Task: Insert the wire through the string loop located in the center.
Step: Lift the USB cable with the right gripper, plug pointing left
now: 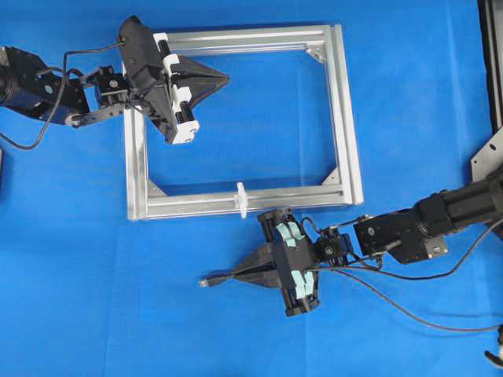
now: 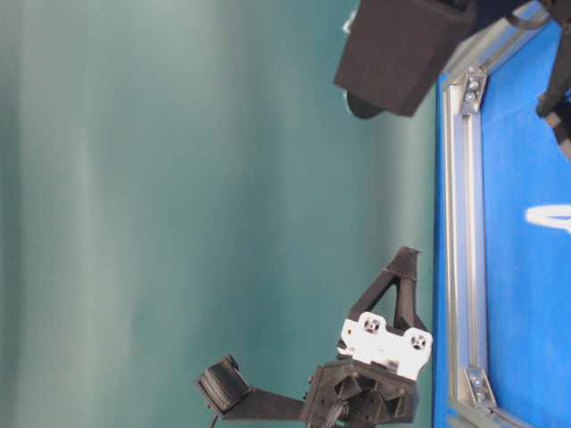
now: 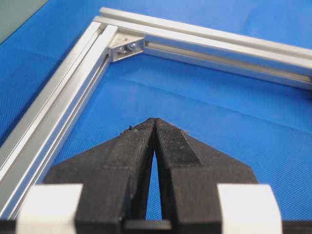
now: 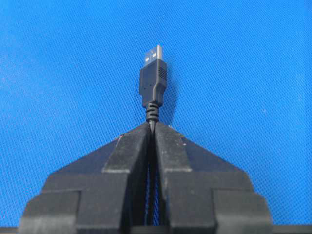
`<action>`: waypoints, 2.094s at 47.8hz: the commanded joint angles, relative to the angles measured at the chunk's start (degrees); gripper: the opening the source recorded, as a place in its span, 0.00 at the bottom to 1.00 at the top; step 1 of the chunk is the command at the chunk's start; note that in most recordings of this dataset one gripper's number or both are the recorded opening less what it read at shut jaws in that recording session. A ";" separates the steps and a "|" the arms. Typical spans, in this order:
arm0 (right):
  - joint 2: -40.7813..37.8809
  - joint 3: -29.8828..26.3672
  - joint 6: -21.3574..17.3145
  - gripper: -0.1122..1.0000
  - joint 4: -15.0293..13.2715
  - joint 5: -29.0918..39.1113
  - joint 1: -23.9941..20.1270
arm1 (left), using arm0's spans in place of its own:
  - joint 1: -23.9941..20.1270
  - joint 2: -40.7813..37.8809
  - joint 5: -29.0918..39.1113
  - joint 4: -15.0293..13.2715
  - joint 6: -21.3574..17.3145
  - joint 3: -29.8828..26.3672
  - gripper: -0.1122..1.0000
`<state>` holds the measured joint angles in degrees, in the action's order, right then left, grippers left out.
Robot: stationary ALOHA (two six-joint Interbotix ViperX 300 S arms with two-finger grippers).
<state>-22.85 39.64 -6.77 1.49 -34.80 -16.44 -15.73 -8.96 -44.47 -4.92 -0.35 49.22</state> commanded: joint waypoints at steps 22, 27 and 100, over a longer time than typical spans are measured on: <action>10.20 -0.35 0.09 0.08 -0.18 9.67 -0.53 | -0.18 1.85 -0.09 0.18 0.18 -0.44 0.10; 13.27 -0.26 0.35 0.08 -0.18 13.18 -0.53 | -0.18 1.85 -0.09 0.18 0.26 -0.44 0.10; 16.87 1.41 0.18 0.08 -0.18 17.05 -0.53 | -0.18 1.85 0.09 0.18 0.26 -0.44 0.10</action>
<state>-8.53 40.69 -6.42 1.41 -17.31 -16.79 -15.82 -9.05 -44.12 -4.92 0.00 49.22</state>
